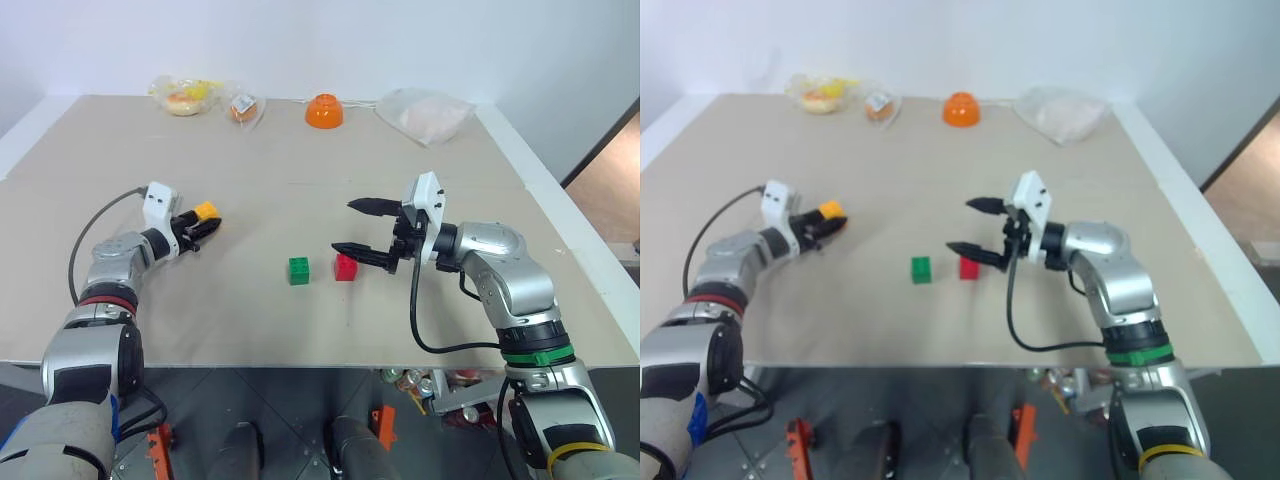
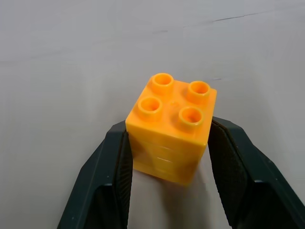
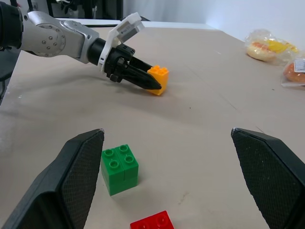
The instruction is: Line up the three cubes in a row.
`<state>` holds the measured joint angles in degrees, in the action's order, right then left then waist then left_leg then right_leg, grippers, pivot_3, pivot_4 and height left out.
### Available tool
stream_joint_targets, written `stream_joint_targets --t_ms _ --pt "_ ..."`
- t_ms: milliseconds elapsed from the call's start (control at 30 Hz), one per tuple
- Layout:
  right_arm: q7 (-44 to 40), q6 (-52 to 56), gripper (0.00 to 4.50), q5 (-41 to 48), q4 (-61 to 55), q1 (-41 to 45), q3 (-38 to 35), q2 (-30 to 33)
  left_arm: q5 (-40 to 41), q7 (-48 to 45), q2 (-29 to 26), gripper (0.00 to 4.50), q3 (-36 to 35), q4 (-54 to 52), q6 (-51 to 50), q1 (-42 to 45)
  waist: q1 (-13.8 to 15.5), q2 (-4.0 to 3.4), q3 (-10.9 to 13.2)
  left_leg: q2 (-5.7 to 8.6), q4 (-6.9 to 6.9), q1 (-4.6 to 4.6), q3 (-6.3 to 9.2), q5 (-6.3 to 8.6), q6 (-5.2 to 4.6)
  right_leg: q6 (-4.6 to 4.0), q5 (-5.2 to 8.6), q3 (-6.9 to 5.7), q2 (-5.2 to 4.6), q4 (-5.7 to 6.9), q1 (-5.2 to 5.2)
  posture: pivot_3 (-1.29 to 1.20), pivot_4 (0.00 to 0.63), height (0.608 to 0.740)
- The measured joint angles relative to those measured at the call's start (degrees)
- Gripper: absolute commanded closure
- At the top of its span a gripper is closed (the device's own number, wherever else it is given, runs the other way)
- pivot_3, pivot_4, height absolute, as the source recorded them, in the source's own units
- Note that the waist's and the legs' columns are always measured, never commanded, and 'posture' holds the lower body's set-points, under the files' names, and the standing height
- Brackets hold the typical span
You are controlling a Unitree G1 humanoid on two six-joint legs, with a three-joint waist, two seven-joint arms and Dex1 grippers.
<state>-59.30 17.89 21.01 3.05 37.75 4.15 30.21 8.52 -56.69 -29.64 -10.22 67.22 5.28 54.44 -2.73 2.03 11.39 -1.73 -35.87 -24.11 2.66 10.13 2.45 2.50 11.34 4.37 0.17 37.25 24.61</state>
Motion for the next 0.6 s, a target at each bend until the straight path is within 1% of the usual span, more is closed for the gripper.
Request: stream_joint_targets --t_ms 100,233,367,600 --pt "-0.3 0.0 0.06 0.0 0.0 0.0 0.0 0.3 2.2 -12.6 0.7 2.75 1.8 -8.5 0.0 -3.4 0.0 0.00 0.0 -0.01 0.02 -0.01 -0.01 0.00 0.00 -0.02 0.01 0.01 0.00 0.00 0.04 0.00 0.150 0.740" --pt "-0.5 -0.1 0.06 0.0 0.1 0.0 0.0 0.7 2.9 -21.4 0.2 2.75 3.8 -13.6 1.3 -6.7 -0.2 0.00 0.0 -0.04 0.01 0.00 -0.02 0.00 0.00 -0.04 -0.01 0.02 0.03 0.03 0.08 0.00 0.150 0.740" --pt "-0.6 0.0 0.06 0.1 0.1 0.0 -0.2 1.4 2.9 -25.0 -1.1 2.75 4.2 -13.8 3.2 -7.8 -0.1 0.00 0.0 -0.06 -0.01 -0.02 -0.01 -0.01 -0.01 -0.07 -0.02 0.02 0.06 0.06 0.12 0.00 0.150 0.740" --pt "-1.2 2.2 0.06 1.7 -2.9 -2.4 -0.8 3.8 2.8 -25.3 -2.0 2.75 4.3 -11.6 4.9 -7.6 0.0 0.00 0.0 -0.03 -0.07 -0.14 -0.01 -0.01 -0.01 -0.04 0.00 0.02 0.02 0.06 0.18 0.00 0.150 0.740"
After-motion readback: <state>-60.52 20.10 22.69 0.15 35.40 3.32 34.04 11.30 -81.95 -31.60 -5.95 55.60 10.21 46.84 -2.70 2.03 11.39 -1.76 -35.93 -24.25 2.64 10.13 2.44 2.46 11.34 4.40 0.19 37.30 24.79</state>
